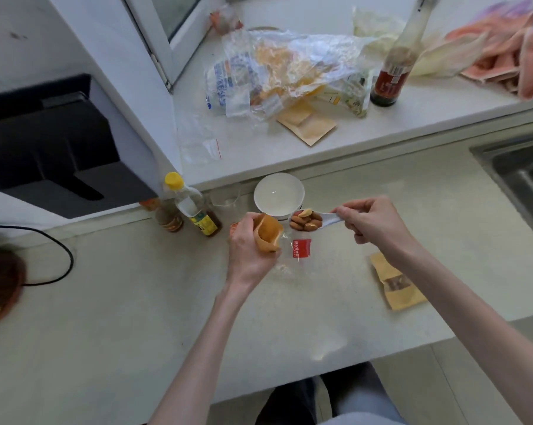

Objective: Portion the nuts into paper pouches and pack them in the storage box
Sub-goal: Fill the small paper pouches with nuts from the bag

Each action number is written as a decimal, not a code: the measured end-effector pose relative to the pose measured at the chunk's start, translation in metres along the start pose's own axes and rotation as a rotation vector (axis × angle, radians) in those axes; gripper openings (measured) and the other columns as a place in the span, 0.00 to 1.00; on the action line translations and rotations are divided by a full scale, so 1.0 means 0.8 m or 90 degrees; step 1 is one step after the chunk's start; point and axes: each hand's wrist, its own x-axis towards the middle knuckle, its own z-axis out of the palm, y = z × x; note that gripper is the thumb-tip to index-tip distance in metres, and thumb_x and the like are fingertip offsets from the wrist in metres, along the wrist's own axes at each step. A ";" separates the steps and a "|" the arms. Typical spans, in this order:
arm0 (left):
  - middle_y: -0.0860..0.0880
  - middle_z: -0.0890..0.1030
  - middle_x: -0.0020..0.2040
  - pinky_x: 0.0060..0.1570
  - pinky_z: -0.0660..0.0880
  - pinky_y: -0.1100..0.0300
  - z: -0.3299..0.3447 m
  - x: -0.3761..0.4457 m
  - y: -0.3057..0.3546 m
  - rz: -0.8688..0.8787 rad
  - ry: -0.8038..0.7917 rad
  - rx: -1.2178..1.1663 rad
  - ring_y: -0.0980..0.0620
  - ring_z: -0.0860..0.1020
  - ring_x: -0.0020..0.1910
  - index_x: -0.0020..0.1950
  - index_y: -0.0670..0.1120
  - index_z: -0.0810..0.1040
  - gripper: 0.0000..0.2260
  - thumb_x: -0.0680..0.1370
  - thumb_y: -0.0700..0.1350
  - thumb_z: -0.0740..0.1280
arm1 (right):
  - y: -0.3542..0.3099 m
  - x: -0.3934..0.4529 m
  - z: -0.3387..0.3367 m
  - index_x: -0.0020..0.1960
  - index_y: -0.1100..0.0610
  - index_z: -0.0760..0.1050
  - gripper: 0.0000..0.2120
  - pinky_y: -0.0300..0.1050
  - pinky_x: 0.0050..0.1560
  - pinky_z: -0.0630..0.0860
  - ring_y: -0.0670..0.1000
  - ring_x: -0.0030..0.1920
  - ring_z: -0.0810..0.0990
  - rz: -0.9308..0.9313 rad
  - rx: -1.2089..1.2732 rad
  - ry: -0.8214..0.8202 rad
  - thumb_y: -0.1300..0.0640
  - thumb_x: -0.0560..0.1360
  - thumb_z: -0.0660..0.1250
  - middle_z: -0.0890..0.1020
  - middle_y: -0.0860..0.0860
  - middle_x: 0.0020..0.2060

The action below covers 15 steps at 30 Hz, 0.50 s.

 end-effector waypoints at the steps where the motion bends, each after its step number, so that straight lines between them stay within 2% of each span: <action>1: 0.51 0.78 0.44 0.41 0.78 0.50 -0.003 0.002 0.008 0.018 0.010 0.003 0.51 0.77 0.42 0.53 0.49 0.72 0.20 0.65 0.42 0.75 | -0.011 -0.003 -0.001 0.46 0.61 0.84 0.07 0.36 0.23 0.65 0.45 0.21 0.66 -0.013 -0.012 -0.002 0.62 0.76 0.66 0.71 0.45 0.21; 5: 0.54 0.76 0.43 0.44 0.78 0.48 -0.011 0.009 0.037 0.085 0.044 0.009 0.52 0.76 0.41 0.52 0.50 0.72 0.16 0.68 0.50 0.70 | -0.055 -0.015 -0.004 0.44 0.59 0.83 0.06 0.37 0.22 0.66 0.45 0.20 0.68 -0.064 -0.090 0.001 0.61 0.76 0.67 0.74 0.47 0.22; 7: 0.54 0.76 0.42 0.45 0.77 0.48 -0.015 0.012 0.049 0.110 0.051 0.019 0.53 0.76 0.40 0.52 0.51 0.71 0.14 0.70 0.51 0.71 | -0.075 -0.022 -0.006 0.42 0.58 0.83 0.07 0.37 0.21 0.66 0.47 0.20 0.69 -0.088 -0.128 -0.003 0.61 0.75 0.68 0.75 0.50 0.23; 9: 0.55 0.76 0.41 0.45 0.76 0.51 -0.021 0.014 0.064 0.138 0.063 0.036 0.55 0.74 0.39 0.51 0.52 0.70 0.14 0.71 0.53 0.70 | -0.092 -0.027 -0.008 0.40 0.58 0.83 0.07 0.37 0.21 0.66 0.48 0.20 0.68 -0.105 -0.158 -0.004 0.61 0.75 0.68 0.74 0.52 0.22; 11: 0.57 0.75 0.40 0.45 0.74 0.56 -0.030 0.015 0.079 0.160 0.077 0.038 0.56 0.72 0.38 0.50 0.55 0.67 0.14 0.70 0.55 0.68 | -0.105 -0.031 -0.010 0.39 0.58 0.84 0.08 0.35 0.20 0.64 0.46 0.17 0.66 -0.113 -0.184 0.003 0.61 0.75 0.68 0.72 0.48 0.19; 13: 0.57 0.74 0.40 0.45 0.72 0.57 -0.038 0.016 0.093 0.175 0.091 0.033 0.56 0.72 0.39 0.50 0.55 0.67 0.15 0.69 0.51 0.70 | -0.117 -0.035 -0.013 0.38 0.58 0.83 0.09 0.34 0.19 0.63 0.43 0.16 0.65 -0.123 -0.212 0.013 0.61 0.75 0.67 0.70 0.44 0.16; 15: 0.55 0.75 0.42 0.46 0.74 0.54 -0.045 0.017 0.104 0.184 0.090 0.033 0.54 0.74 0.40 0.50 0.52 0.70 0.15 0.69 0.46 0.73 | -0.130 -0.039 -0.015 0.37 0.57 0.82 0.10 0.33 0.18 0.63 0.43 0.15 0.66 -0.145 -0.241 0.021 0.62 0.75 0.67 0.70 0.43 0.14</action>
